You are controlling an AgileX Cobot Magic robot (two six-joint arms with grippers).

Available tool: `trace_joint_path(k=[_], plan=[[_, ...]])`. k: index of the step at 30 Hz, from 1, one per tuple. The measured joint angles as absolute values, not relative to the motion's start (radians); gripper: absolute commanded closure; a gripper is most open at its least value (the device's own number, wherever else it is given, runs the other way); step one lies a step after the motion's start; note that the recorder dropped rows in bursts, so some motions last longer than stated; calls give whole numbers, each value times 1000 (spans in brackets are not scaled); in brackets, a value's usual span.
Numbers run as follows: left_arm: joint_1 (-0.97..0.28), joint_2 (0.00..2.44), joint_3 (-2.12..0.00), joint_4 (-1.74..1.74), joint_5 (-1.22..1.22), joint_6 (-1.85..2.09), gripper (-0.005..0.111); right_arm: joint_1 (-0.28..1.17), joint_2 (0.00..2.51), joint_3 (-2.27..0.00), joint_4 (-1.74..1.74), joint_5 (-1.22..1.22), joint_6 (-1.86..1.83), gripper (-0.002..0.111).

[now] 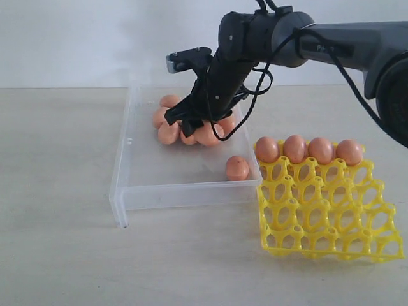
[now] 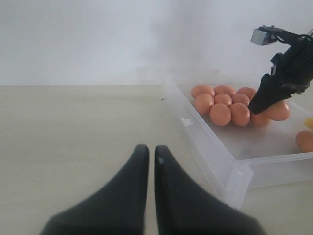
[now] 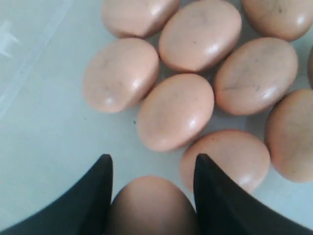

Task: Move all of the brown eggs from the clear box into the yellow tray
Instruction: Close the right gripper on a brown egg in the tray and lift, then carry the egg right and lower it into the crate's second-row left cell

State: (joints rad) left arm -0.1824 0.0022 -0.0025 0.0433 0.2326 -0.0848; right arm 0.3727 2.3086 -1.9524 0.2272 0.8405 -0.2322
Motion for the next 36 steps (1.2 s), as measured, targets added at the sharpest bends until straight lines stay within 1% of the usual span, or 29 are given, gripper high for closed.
trace_joint_path(k=[7, 11, 13, 19, 23, 27, 33, 36], plan=[[-182, 2, -3, 43, 233, -85, 103, 373, 2200, -1906, 239, 729, -236, 108], [-182, 2, -3, 43, 233, -85, 103, 373, 2119, -1783, 292, 629, -287, 108], [-182, 2, -3, 43, 233, -85, 103, 373, 2082, -1681, 375, 554, -344, 108], [-182, 2, -3, 43, 233, -85, 103, 366, 1929, -1353, 827, 255, -667, 108], [-182, 2, -3, 43, 233, -85, 103, 300, 1816, -1174, 1045, 170, -857, 108], [-182, 2, -3, 43, 233, -85, 103, 184, 1724, -1095, 1128, 185, -968, 108], [-182, 2, -3, 43, 233, -85, 103, 19, 1649, -1072, 1181, 461, -1121, 108], [-182, 2, -3, 43, 233, -85, 103, -55, 1645, -1020, 1298, 557, -1271, 108]])
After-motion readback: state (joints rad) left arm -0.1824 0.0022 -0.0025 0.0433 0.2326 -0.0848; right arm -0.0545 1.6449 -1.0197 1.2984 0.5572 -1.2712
